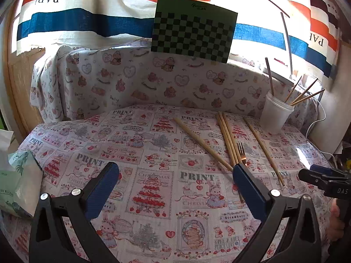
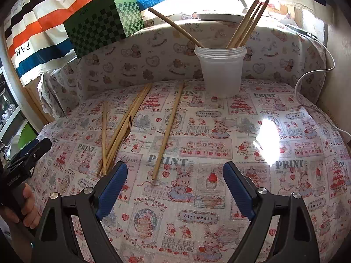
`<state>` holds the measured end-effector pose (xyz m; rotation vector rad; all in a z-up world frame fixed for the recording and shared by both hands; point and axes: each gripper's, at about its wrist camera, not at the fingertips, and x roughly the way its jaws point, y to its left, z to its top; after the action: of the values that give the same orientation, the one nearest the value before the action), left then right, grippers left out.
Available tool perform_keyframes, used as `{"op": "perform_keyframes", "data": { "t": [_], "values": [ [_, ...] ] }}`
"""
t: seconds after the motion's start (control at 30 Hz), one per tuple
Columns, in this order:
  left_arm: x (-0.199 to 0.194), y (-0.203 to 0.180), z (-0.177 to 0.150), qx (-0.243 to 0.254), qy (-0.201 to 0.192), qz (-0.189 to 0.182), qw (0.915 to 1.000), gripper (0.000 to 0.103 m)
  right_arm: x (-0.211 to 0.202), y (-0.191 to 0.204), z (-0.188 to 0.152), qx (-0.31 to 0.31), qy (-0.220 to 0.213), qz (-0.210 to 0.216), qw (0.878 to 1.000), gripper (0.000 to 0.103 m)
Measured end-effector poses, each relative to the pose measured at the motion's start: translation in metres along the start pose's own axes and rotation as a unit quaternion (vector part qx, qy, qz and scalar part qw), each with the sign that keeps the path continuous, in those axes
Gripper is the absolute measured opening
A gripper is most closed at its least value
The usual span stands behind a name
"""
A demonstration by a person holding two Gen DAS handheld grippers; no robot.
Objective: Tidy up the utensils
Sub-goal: 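Withdraw both tools from the cup toward the remaining chopsticks, then close the right tool on a wooden chopstick while the left tool grasps another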
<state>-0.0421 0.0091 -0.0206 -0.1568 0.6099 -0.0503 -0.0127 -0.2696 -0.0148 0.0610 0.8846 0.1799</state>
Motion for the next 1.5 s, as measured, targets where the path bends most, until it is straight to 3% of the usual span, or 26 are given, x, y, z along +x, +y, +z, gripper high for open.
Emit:
{"op": "perform_keyframes", "data": {
  "t": [0.13,0.37,0.47,0.57,0.63,0.8,0.93,1.03,1.13,1.23,1.3,1.37,1.5],
  "values": [
    [0.007,-0.007,0.013,0.008,-0.001,-0.002,1.0000,0.103,0.010,0.000,0.008,0.005,0.044,0.017,0.999,0.083],
    [0.037,-0.042,0.054,0.008,-0.018,-0.011,0.9997,0.103,0.044,0.008,0.022,0.011,0.084,-0.003,0.996,0.065],
    [0.048,-0.054,0.062,0.019,-0.028,-0.016,0.9993,0.103,0.059,0.020,0.023,-0.022,0.086,-0.027,0.996,0.063],
    [0.058,-0.061,0.057,0.040,-0.030,0.013,0.9987,0.103,0.068,0.035,0.022,-0.070,0.079,-0.050,0.993,0.056],
    [0.063,-0.062,0.052,0.046,-0.012,0.020,0.9987,0.103,0.068,0.038,0.023,-0.071,0.064,-0.064,0.993,0.045],
    [0.072,-0.057,0.044,0.032,0.025,0.036,0.9986,0.103,0.080,0.025,0.033,-0.031,0.061,-0.070,0.995,0.030],
    [0.091,-0.047,0.037,0.005,0.082,0.052,0.9953,0.103,0.084,0.022,0.037,-0.039,0.042,-0.079,0.995,0.007],
    [0.102,-0.041,0.029,-0.021,0.115,0.034,0.9926,0.103,0.079,0.016,0.035,-0.022,0.028,-0.068,0.997,0.007],
    [0.105,-0.044,0.027,-0.018,0.121,0.017,0.9923,0.097,0.063,0.012,0.036,-0.009,-0.013,-0.043,0.999,0.007],
    [0.105,-0.055,0.024,0.012,0.120,0.023,0.9925,0.087,0.041,0.013,0.036,-0.024,-0.087,-0.064,0.994,0.007],
    [0.107,-0.059,0.021,0.015,0.138,0.021,0.9901,0.060,0.026,0.013,0.036,-0.026,-0.130,-0.073,0.988,0.007],
    [0.109,-0.060,0.019,0.004,0.155,0.024,0.9876,0.042,0.016,0.010,0.037,-0.018,-0.153,-0.061,0.986,0.007],
    [0.109,-0.065,0.018,0.014,0.156,0.015,0.9875,0.042,0.000,0.007,0.038,-0.010,-0.181,-0.047,0.982,0.007]
  ]
}}
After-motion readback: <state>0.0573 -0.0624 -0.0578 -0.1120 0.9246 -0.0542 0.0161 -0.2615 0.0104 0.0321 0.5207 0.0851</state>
